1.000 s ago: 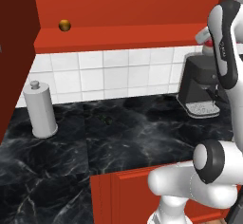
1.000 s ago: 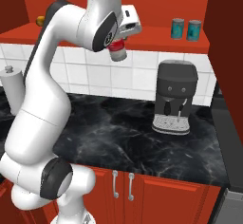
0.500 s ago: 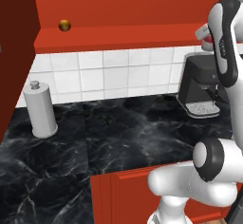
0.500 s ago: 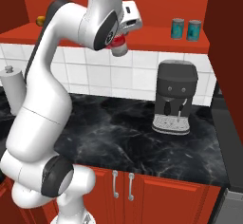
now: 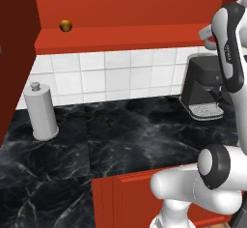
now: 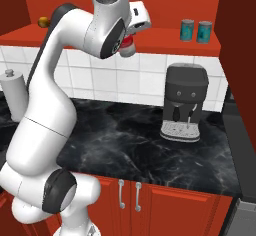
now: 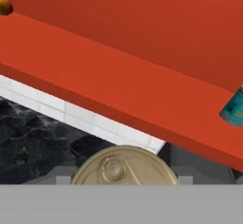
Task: Pick the cans from the counter and place them in their designated side in the cabinet.
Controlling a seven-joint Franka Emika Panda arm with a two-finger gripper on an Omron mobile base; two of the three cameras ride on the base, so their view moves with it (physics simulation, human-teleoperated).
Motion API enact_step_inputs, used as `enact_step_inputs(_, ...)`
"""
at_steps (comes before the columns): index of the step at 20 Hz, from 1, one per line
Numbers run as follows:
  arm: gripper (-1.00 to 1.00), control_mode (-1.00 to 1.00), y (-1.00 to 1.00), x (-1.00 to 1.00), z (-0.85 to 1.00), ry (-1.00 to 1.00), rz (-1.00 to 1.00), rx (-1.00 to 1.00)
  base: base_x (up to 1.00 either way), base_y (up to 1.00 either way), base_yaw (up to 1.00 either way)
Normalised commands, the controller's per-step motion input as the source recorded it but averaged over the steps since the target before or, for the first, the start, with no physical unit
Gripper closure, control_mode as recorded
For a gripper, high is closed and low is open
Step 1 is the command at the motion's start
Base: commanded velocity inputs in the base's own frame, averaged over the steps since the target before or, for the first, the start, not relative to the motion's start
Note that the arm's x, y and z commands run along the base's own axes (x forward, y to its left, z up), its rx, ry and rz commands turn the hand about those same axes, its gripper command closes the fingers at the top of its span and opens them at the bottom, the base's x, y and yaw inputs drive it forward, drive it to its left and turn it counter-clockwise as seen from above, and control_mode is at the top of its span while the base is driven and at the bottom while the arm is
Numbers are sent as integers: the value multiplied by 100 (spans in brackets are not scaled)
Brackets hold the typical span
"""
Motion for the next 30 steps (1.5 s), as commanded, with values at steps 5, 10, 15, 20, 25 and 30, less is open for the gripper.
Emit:
enact_step_inputs(5,100,-100,0,23,0,-2,0,1,0,0,0)
enact_step_inputs(10,100,-100,0,22,6,0,0,4,0,0,0)
enact_step_inputs(15,100,-100,0,18,11,0,0,4,0,0,0)
enact_step_inputs(20,100,-100,-1,15,8,0,0,4,0,0,0)
enact_step_inputs(25,100,-100,-5,9,4,0,0,1,0,0,0)
enact_step_inputs(30,100,-100,-12,7,0,0,0,0,0,0,0)
